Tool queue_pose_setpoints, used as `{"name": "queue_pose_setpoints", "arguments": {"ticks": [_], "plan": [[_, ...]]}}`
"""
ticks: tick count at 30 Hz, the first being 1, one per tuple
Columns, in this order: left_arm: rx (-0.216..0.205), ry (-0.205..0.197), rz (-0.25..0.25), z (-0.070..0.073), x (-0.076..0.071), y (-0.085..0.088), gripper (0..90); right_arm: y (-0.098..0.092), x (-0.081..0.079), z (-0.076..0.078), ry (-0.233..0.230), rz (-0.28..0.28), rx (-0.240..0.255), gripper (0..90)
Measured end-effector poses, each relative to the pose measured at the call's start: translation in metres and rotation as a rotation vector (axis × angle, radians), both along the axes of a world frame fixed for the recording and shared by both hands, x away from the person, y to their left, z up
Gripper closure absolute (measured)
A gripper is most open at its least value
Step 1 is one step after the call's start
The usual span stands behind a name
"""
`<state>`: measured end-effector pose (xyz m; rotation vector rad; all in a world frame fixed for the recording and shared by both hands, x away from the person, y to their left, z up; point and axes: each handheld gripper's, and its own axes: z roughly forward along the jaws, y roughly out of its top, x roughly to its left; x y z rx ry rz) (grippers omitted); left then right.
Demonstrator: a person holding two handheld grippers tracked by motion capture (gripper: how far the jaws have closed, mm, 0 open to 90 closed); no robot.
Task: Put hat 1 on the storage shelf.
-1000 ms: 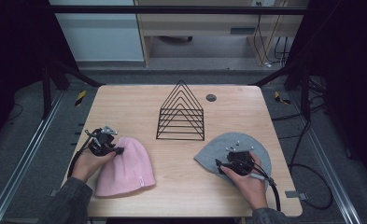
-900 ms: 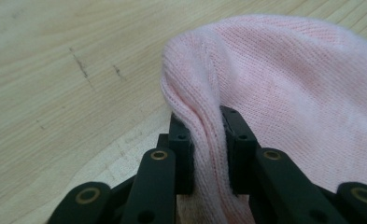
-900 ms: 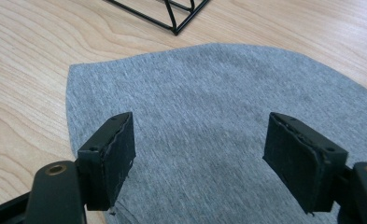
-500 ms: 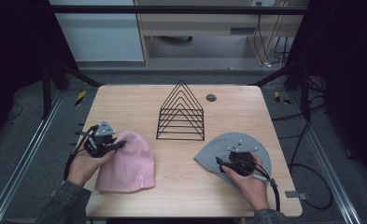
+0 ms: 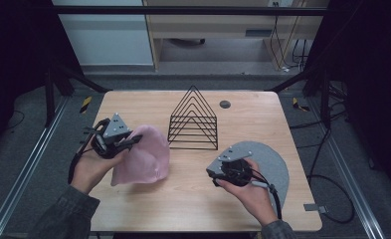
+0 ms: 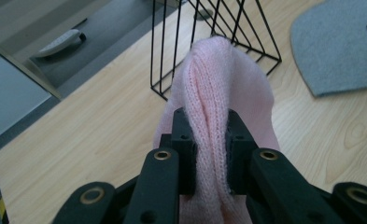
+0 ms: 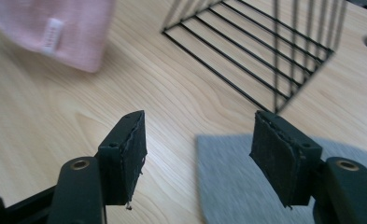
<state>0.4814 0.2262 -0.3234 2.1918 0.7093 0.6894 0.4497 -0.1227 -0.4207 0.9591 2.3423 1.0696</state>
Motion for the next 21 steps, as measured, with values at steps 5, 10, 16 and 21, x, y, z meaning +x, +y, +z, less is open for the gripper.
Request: {"name": "queue_pose_setpoints", "arguments": {"ticks": [5, 10, 16, 21], "plan": [[-0.027, -0.023, -0.004, 0.016, -0.001, -0.003, 77.9, 0.024, 0.006, 0.011, 0.000, 0.064, 0.003, 39.3], [-0.062, -0.032, -0.024, 0.031, -0.004, -0.005, 77.8, 0.054, 0.012, 0.019, 0.004, 0.136, 0.014, 44.2], [-0.104, -0.045, -0.054, 0.047, -0.008, -0.010, 77.7, 0.080, 0.022, 0.026, 0.017, 0.177, 0.051, 42.9], [-0.126, -0.039, -0.072, 0.054, -0.009, -0.012, 77.6, 0.092, 0.030, 0.030, 0.031, 0.209, 0.082, 50.4]]}}
